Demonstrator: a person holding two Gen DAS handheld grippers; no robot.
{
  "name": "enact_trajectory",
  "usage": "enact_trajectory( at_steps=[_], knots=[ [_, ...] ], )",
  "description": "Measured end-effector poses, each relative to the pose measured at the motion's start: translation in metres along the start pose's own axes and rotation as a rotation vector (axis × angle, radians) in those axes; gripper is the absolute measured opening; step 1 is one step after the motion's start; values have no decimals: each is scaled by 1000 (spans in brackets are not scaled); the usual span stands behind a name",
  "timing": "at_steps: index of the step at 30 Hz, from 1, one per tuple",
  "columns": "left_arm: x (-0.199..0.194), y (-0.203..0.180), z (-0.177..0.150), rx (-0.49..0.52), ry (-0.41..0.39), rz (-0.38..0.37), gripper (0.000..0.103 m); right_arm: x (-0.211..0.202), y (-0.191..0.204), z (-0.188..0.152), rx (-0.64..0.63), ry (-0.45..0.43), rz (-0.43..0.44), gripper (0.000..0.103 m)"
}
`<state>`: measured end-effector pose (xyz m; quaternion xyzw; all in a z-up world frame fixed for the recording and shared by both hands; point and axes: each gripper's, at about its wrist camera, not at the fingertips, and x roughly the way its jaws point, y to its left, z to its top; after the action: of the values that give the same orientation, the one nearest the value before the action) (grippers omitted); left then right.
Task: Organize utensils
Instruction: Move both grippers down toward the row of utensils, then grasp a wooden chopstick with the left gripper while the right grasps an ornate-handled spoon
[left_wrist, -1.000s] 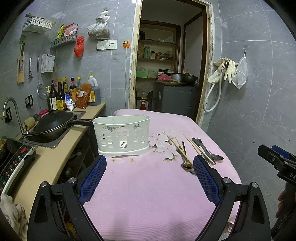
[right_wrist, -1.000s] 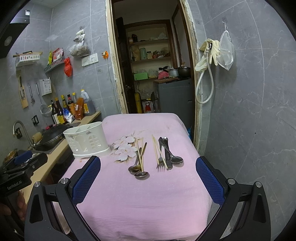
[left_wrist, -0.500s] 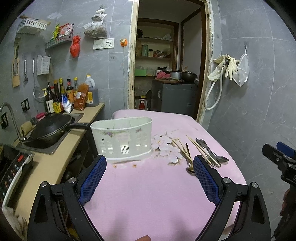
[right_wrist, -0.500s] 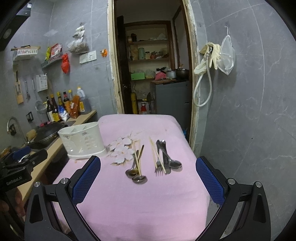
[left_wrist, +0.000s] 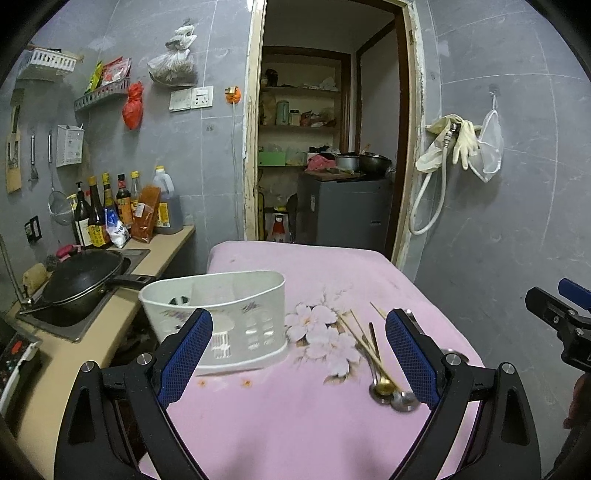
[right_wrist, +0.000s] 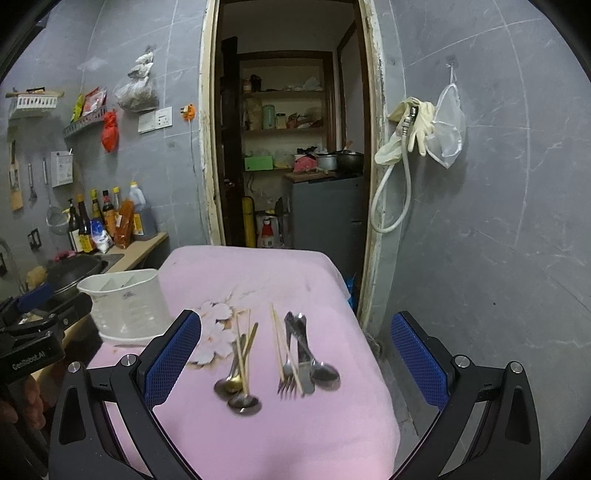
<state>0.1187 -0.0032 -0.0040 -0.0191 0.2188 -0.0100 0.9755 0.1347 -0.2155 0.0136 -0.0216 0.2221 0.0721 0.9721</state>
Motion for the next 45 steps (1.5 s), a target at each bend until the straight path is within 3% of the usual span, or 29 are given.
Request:
enact_trajectory(
  at_steps=[6, 12, 15, 18, 20, 23, 29, 34, 40, 45],
  knots=[
    [65, -17, 7, -21, 80, -14, 92, 68, -27, 8, -11, 80, 69, 101],
    [130, -32, -4, -24, 172, 8, 91, 141, -47, 6, -27, 227, 130, 76],
    [160, -36, -11, -15, 226, 10, 89, 172, -50, -1, -37, 307, 154, 58],
    [189, -37, -19, -10, 288, -7, 77, 196, -53, -11, -47, 372, 196, 52],
    [207, -38, -24, -7, 337, -26, 62, 211, -51, -19, -66, 422, 225, 50],
    [230, -38, -31, -9, 411, -70, 48, 226, -53, -28, -78, 475, 261, 50],
    [259, -39, -44, -41, 527, -115, 32, 247, -52, -38, -96, 545, 301, 44],
    [277, -37, -52, -59, 598, -140, 22, 254, -52, -38, -114, 553, 313, 42],
    [285, -32, -52, -86, 634, -170, 6, 255, -59, -37, -113, 550, 316, 27],
    [281, -20, -50, -146, 648, -189, 5, 252, -64, -37, -82, 542, 317, 17]
  ],
)
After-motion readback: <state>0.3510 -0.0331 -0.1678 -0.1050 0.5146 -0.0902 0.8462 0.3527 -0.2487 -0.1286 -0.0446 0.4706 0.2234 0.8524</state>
